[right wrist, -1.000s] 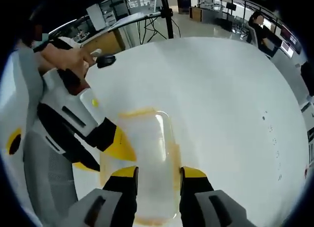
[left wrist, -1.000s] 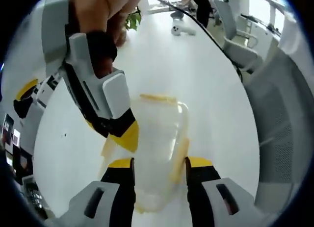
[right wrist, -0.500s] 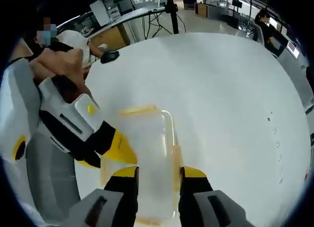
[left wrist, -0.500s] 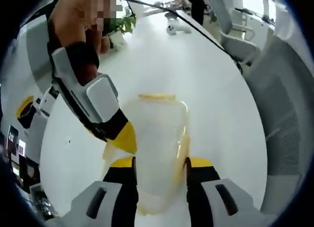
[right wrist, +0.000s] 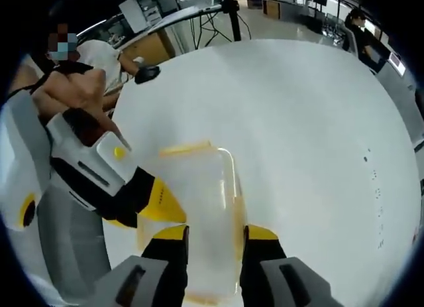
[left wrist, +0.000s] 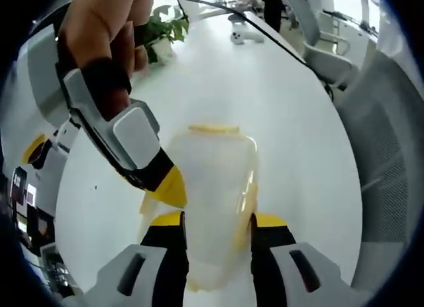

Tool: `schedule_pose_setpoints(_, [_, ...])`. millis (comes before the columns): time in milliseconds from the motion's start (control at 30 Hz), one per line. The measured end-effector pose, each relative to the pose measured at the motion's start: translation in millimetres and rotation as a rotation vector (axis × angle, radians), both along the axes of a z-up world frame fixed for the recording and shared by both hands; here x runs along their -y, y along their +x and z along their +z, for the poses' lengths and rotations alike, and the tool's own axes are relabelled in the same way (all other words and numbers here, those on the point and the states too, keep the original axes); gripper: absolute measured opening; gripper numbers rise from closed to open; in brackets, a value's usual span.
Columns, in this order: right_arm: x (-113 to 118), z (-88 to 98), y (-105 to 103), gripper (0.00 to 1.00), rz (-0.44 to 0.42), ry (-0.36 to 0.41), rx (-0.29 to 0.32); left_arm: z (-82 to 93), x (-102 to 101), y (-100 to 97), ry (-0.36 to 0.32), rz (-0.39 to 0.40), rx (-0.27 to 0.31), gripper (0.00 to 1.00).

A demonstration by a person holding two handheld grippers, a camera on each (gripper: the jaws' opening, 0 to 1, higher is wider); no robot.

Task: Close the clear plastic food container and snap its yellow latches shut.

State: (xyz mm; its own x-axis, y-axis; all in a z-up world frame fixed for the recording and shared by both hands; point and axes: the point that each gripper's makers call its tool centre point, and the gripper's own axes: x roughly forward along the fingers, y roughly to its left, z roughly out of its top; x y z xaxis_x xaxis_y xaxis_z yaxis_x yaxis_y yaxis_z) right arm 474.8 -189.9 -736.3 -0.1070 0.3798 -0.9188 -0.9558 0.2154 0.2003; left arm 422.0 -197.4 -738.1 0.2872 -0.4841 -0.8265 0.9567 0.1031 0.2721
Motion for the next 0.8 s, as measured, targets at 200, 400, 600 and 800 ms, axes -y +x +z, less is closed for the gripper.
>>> schedule_pose_setpoints(200, [0.7, -0.1, 1.6, 0.3, -0.032, 0.028, -0.002, 2.9, -0.5, -1.9, -0.001, 0.001, 0.001, 0.35])
schedule_pose_setpoints(400, [0.5, -0.8, 2.2, 0.31, -0.035, 0.025, -0.004, 3.9, 1.7, -3.5, -0.002, 0.005, -0.015, 0.35])
schedule_pose_setpoints(600, [1.1, 1.4, 2.8, 0.3, -0.035, 0.012, 0.012, 6.7, 1.7, -2.2, -0.025, 0.008, -0.033, 0.37])
schedule_pose_setpoints(800, [5.2, 5.5, 5.1, 0.36, -0.046, 0.016, 0.027, 6.9, -0.2, -3.3, -0.017, 0.011, -0.058, 0.46])
